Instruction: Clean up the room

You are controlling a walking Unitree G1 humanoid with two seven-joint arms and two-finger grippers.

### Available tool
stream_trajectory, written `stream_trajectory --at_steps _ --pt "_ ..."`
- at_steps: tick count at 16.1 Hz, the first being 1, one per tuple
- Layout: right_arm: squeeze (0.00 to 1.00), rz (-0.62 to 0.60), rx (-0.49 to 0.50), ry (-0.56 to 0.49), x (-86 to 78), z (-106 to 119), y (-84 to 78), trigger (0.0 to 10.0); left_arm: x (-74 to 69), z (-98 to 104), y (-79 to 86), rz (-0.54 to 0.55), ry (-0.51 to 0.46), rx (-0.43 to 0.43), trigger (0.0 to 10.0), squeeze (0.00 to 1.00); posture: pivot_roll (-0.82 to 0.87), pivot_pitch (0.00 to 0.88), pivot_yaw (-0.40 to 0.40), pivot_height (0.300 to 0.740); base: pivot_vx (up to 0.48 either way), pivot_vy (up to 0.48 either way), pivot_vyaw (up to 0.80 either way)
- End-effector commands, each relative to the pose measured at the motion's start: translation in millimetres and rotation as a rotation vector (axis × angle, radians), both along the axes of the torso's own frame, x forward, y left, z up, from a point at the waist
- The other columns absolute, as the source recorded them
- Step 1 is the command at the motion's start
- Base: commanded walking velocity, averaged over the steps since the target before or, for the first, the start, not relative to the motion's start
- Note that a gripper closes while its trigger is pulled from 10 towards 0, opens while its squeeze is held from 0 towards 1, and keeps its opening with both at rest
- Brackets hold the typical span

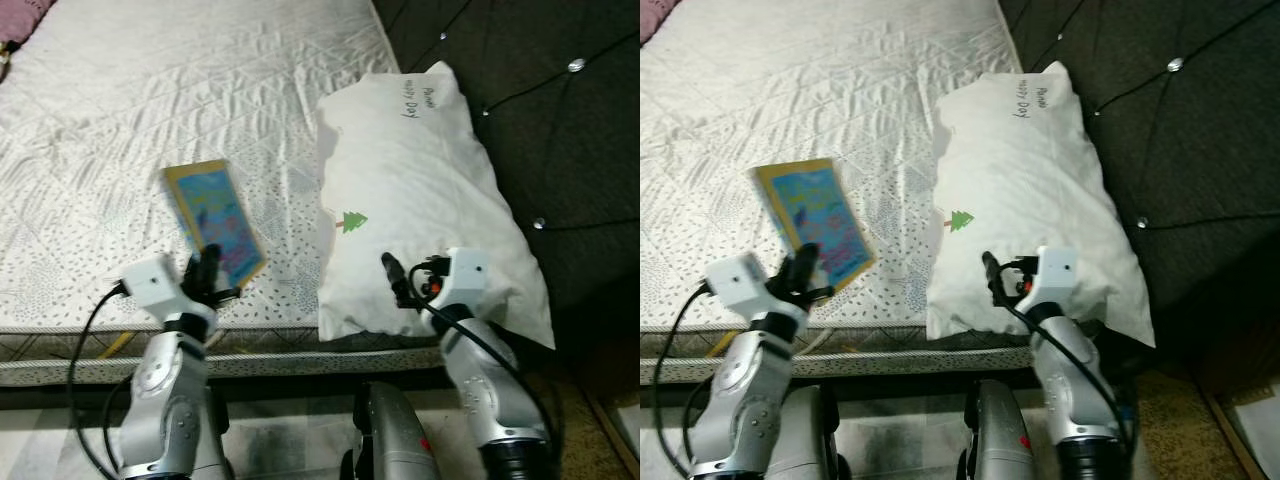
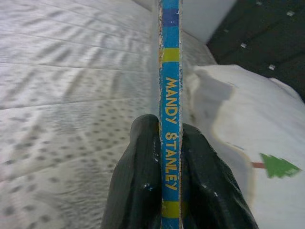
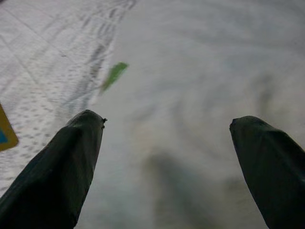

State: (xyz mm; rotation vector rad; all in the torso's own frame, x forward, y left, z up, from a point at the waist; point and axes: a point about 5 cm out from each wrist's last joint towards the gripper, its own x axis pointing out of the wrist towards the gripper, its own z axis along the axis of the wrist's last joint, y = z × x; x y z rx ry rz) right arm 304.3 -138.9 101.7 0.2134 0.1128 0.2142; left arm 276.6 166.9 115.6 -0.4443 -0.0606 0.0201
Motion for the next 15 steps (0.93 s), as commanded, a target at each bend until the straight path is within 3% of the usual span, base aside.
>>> stream_trajectory --at_steps 1,5,8,11,13,14,15 --pt "0.0 0.0 -0.008 -0.002 0.0 0.4 -1.6 10.0 0.7 1.9 1.4 0.009 -0.014 0.002 10.0 0.0 -0.06 0.166 -0.071 0.578 0.0 0.0 0.0" --pt "0.0 0.007 -0.01 -0.007 0.3 1.4 -0.7 10.0 15.1 3.5 10.0 0.019 -0.075 0.001 10.0 0.0 -0.08 0.159 -0.081 0.543 0.0 0.0 0.0" --pt "0.0 0.003 -0.023 -0.013 0.4 3.2 -3.9 10.0 27.1 7.2 8.8 0.025 -0.132 -0.081 10.0 0.0 -0.11 0.154 -0.084 0.543 0.0 0.0 0.0" --pt "0.0 -0.022 -0.06 -0.027 -3.4 8.7 -19.1 10.0 44.5 -2.5 2.8 0.046 -0.128 -0.193 10.0 0.0 -0.17 0.152 -0.09 0.543 0.0 0.0 0.0" --pt "0.0 -0.042 -0.09 -0.034 -5.8 12.9 -32.3 10.0 59.4 -9.9 -3.1 0.034 -0.129 -0.338 10.0 0.0 -0.21 0.153 -0.098 0.543 0.0 0.0 0.0" --pt "0.0 -0.044 -0.092 -0.035 -5.8 13.7 -33.5 10.0 61.5 -11.3 -3.4 0.036 -0.124 -0.343 10.0 0.0 -0.21 0.152 -0.098 0.543 0.0 0.0 0.0" --pt "0.0 -0.044 -0.103 -0.042 -6.6 16.2 -36.1 10.0 66.7 -17.4 -5.7 0.036 -0.103 -0.424 10.0 0.0 -0.24 0.148 -0.099 0.543 0.0 0.0 0.0"
